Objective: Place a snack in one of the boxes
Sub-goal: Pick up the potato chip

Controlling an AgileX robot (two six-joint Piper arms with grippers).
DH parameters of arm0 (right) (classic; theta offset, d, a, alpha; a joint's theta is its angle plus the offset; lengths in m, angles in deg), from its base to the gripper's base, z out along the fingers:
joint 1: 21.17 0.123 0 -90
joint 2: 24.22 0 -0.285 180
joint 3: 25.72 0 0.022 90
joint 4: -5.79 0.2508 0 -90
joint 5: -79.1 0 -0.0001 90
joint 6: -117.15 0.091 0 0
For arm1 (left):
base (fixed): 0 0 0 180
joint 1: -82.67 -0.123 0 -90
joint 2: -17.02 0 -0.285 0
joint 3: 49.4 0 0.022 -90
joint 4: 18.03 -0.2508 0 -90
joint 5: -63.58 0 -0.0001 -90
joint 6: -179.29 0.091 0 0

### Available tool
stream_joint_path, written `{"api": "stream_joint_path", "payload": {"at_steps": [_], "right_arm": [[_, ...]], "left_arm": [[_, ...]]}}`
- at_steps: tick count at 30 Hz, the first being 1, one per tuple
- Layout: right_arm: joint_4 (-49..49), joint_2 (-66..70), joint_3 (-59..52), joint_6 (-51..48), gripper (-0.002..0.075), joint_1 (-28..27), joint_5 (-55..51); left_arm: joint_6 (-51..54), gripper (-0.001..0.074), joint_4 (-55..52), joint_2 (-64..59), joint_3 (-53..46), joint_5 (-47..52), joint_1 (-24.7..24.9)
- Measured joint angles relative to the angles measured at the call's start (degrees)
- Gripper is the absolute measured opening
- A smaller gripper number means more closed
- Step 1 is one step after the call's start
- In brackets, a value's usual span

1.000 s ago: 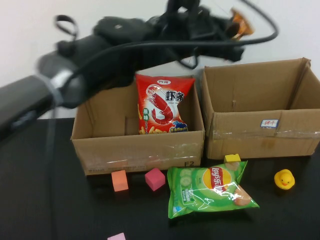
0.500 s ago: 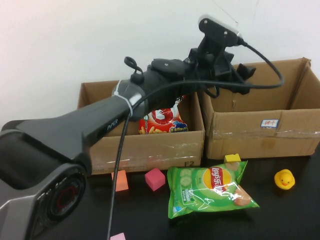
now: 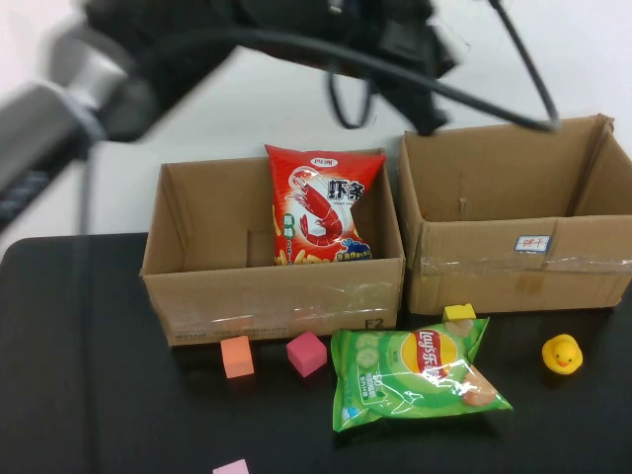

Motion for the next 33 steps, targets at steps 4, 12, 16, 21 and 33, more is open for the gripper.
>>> {"api": "stream_joint_path", "payload": {"at_steps": [4, 12, 16, 21, 33], "right_arm": [[1.58, 0.0, 0.0, 0.0, -0.0001, 0.0, -0.27], [2.62, 0.0, 2.22, 0.0, -0.0001, 0.0, -6.81], [5.6, 0.0, 2.21, -1.87, -0.0001, 0.0, -7.8], [14.12, 0.0, 2.21, -12.21, -0.0001, 0.0, -8.58], [24.5, 4.08, 2.21, -26.56, -0.0001, 2.61, -10.94]], "left_arm": [[-20.42, 0.0005, -20.92, 4.28, 0.0, 11.46, 0.0], [-37.3, 0.0, -33.17, 9.85, 0.0, 26.46, -5.57], [-37.47, 0.0, -27.68, 14.53, 0.0, 31.39, -10.85], [-37.13, 0.0, -23.89, 22.35, -6.12, 29.3, -15.78], [-37.13, -0.0001, -25.26, 48.9, -48.89, 3.15, -17.58]]}}
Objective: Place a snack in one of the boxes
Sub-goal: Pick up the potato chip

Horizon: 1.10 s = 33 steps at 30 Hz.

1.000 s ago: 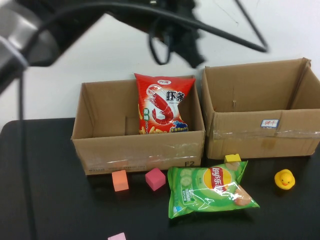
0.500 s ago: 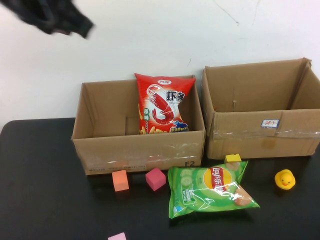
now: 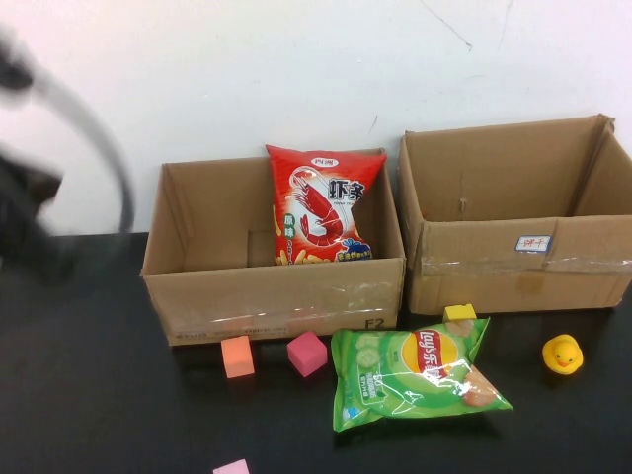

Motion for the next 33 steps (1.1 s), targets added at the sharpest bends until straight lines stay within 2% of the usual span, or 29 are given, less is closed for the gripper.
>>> {"api": "stream_joint_path", "payload": {"at_steps": [5, 7, 9, 14, 17, 24, 33], "right_arm": [[0.49, 3.75, 0.0, -2.57, 0.0017, 4.42, 2.23], [0.78, 6.16, 0.02, -2.83, 0.0064, 5.26, 3.85], [1.6, 9.35, 0.28, -2.95, 0.0141, 5.34, 4.7], [5.77, 20.04, 4.02, -3.64, 0.0406, 5.34, 4.94], [9.15, 27.62, 7.44, -5.91, 0.0488, 5.43, 5.17], [21.69, 47.54, 16.77, -16.63, 0.0517, 5.43, 5.83], [38.82, 67.02, 24.18, -37.43, 0.0518, 5.43, 5.86]], "left_arm": [[-1.48, -0.0001, -1.09, 12.29, -15.34, -6.88, 0.0], [-3.38, -0.0001, -1.09, 17.87, -20.89, -7.9, 0.0], [-4.77, -0.0001, -1.09, 23.09, -26.18, -8.36, 0.0], [-6.2, -0.0001, -1.09, 37.22, -37.53, -8.42, 0.0], [-6.31, -0.0001, -1.09, 44.18, -42.39, -8.42, 0.0], [-6.72, -0.0001, -1.09, 53.15, -46.63, -12.17, 0.0], [-6.72, -0.0001, -1.09, 53.56, -46.63, -12.76, 0.0]]}}
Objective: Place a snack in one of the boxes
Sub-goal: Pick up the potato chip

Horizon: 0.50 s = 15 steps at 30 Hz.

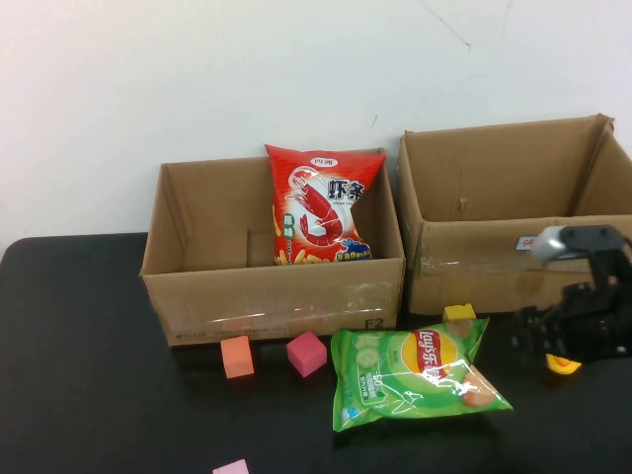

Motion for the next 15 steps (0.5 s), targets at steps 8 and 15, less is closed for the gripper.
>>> {"api": "stream_joint_path", "payload": {"at_steps": [8, 15], "right_arm": [[11.2, 11.38, 4.16, -15.9, 0.0518, 0.57, -4.84], [14.64, 19.04, 7.64, -23.77, 0.0519, 5.4, 1.25]], "left_arm": [[0.0, -0.0001, 0.0, 0.0, 0.0, -0.09, 0.0], [0.0, -0.0001, 0.0, 0.0, 0.0, -0.09, 0.0]]}}
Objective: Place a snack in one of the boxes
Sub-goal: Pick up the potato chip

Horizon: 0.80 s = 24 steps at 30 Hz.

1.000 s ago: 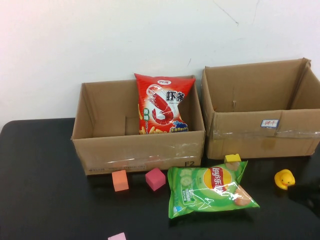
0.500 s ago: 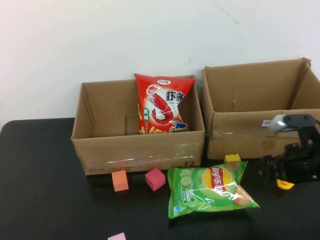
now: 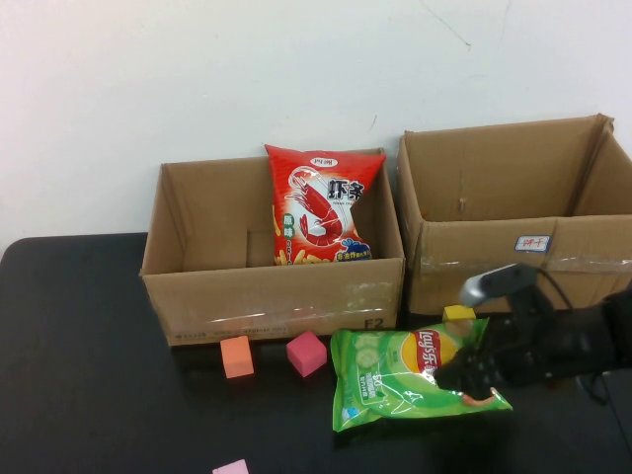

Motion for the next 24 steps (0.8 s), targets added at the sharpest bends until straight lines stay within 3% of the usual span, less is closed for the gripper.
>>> {"api": "stream_joint_path", "payload": {"at_steps": [4, 7, 13, 15, 20, 24], "right_arm": [[0.77, 3.13, 2.01, -1.04, 0.0517, 2.55, 4.55], [2.09, 3.93, 2.53, -1.51, 0.0465, 3.3, 5.04], [3.85, 4.16, 2.53, -2.3, 0.0127, 3.32, 5.17], [3.95, 4.16, 2.67, -2.3, 0.0068, 3.32, 4.26], [2.78, 4.04, 2.72, 0.08, 0.0022, 3.32, 0.1], [-5.69, 2.52, 2.72, 7.11, 0.0015, 3.42, -3.38]], "left_arm": [[-0.66, -0.0001, 0.0, 0.0, 0.0, 0.0, 0.0], [-1.06, -0.0001, 0.0, 0.0, 0.0, 0.0, 0.0], [-1.14, -0.0001, 0.0, 0.0, 0.0, 0.0, 0.0], [-1.14, -0.0001, 0.0, 0.0, 0.0, 0.0, 0.0], [-1.14, -0.0001, -0.42, 0.0, 0.0, 0.0, 0.0], [-1.14, -0.0001, -0.53, 0.0, -0.03, 0.0, 0.0]]}}
